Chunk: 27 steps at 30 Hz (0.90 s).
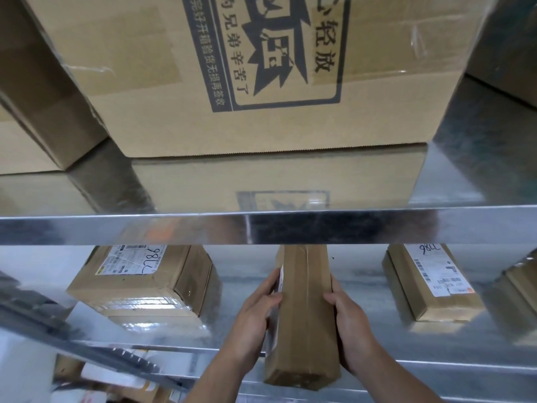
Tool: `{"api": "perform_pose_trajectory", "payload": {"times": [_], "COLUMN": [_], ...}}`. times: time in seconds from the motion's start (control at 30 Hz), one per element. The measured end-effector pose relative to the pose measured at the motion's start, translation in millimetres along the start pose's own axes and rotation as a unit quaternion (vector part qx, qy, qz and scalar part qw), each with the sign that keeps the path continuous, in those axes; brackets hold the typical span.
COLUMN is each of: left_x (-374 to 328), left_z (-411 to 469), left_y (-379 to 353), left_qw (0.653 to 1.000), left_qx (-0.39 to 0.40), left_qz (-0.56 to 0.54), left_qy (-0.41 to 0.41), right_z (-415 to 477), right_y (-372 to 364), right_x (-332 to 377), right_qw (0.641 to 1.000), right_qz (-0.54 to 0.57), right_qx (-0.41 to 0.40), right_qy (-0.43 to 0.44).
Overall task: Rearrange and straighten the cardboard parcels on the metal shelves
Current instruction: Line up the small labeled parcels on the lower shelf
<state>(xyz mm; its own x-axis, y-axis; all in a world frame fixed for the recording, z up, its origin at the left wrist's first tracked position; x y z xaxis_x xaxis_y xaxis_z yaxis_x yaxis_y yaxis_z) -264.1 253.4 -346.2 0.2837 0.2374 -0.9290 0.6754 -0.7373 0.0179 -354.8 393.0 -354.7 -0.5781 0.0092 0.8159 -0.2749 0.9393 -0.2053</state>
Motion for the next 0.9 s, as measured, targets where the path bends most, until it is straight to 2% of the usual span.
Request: {"api": "perform_pose_trajectory", "payload": {"times": [0.43,0.67,0.73,0.9], "left_x": [-11.3,-20.9,-25.0,-29.3], "left_z": [1.3,-2.3,-3.0,-5.7], "left_y": [12.7,14.9,12.5,11.9], "left_qw": [0.998,0.995,0.994,0.991], "left_qx": [-0.044,-0.047,-0.042,-0.087], "left_qz": [-0.015,-0.002,-0.003,-0.061], "left_qy": [-0.049,-0.086,-0.099,-0.083], "right_z": [-5.5,-8.7,-10.6,-13.1], "right_y": [-5.2,-3.9,-5.2,-6.5], "right_x": [17.1,32.1,35.3,40.1], "right_qw": [0.996,0.994,0.995,0.997], "right_qz": [0.056,0.092,0.084,0.041], "right_qx": [0.064,0.045,0.041,0.035], "right_qy": [-0.004,0.022,0.038,0.064]}}
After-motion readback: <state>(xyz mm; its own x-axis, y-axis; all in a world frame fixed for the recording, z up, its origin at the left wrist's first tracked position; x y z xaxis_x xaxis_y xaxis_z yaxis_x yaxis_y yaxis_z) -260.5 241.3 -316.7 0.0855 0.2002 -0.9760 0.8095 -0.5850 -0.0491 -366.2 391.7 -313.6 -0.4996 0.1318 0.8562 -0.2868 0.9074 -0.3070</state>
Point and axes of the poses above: each hand's wrist, its own z-axis towards the middle knuckle, its own y-axis out of the back of the hand, x = y × z, the point moved 4 cm from there along z, towards the middle knuckle, and after that the axes turned 13 degrees about -x, right-handed, at the moved point
